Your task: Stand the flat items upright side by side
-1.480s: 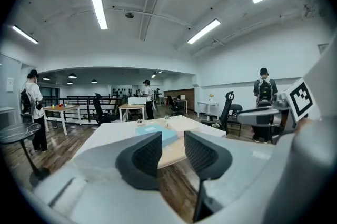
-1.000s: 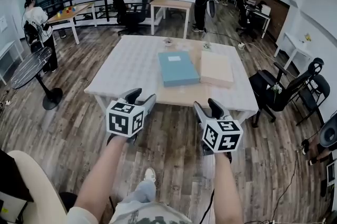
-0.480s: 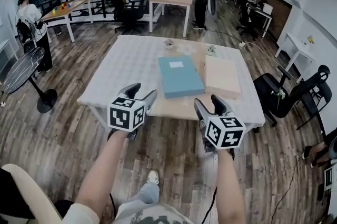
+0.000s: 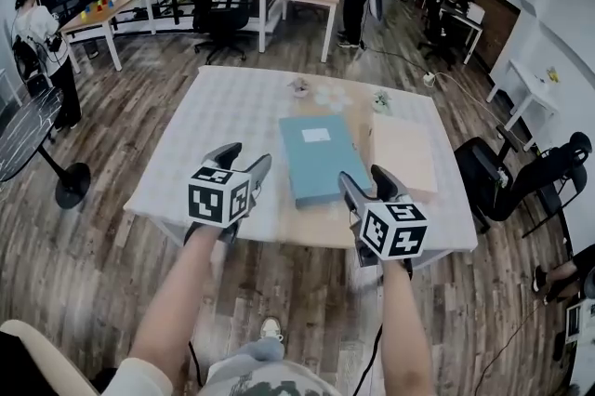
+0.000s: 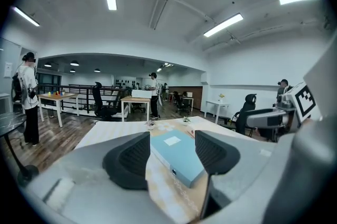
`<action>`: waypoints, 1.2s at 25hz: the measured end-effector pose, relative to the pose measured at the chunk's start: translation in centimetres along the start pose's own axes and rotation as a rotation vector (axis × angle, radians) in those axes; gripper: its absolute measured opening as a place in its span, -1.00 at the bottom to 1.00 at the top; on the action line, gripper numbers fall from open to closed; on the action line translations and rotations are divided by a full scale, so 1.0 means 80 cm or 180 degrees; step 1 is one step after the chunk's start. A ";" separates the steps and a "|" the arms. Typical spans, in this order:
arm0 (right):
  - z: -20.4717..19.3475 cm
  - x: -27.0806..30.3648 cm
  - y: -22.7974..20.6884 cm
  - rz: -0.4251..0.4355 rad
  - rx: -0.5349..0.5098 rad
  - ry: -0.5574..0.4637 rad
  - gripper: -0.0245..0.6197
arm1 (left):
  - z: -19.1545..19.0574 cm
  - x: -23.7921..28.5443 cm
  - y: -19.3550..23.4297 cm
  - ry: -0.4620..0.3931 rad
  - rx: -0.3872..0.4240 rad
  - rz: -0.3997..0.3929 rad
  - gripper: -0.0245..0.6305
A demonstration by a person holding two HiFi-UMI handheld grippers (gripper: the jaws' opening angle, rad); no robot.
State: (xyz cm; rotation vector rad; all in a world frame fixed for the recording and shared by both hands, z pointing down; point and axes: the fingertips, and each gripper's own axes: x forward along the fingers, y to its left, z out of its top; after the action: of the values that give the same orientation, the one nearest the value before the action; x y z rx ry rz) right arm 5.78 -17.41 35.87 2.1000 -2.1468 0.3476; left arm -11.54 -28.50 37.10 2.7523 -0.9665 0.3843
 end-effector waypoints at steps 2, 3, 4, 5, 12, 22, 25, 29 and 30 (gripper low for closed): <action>0.004 0.023 -0.007 -0.0006 0.0005 0.0005 -0.02 | 0.004 0.017 0.016 -0.0003 -0.0013 0.0003 -0.07; 0.005 0.034 -0.010 -0.0005 0.0011 0.0012 -0.02 | 0.006 0.025 0.024 -0.0003 -0.0019 0.0007 -0.07; 0.006 0.045 -0.012 0.0000 0.0015 0.0024 -0.02 | 0.008 0.032 0.032 0.0000 -0.0028 0.0014 -0.07; 0.006 0.055 -0.014 0.0008 0.0015 0.0043 -0.01 | 0.009 0.038 0.040 0.0007 -0.0040 0.0021 -0.07; 0.012 0.105 -0.022 0.0030 0.0005 0.0128 0.00 | 0.014 0.071 0.073 0.0045 -0.0102 0.0026 -0.07; -0.003 0.140 -0.067 0.0115 -0.0006 0.0283 0.01 | 0.007 0.118 0.071 0.0140 -0.0138 0.0047 -0.07; -0.009 0.151 -0.095 0.0176 0.0010 0.0321 0.01 | 0.002 0.139 0.064 0.0173 -0.0151 0.0092 -0.07; -0.016 0.181 -0.133 0.0295 0.0009 0.0412 0.01 | -0.001 0.174 0.061 0.0220 -0.0200 0.0163 -0.07; -0.019 0.191 -0.141 0.0341 0.0008 0.0455 0.01 | -0.004 0.182 0.062 0.0247 -0.0233 0.0191 -0.07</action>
State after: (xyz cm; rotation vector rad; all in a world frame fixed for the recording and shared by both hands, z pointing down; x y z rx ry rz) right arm 16.42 -31.98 41.94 1.9027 -2.1808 0.4954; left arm -3.80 -40.69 42.39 2.6278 -1.0245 0.4526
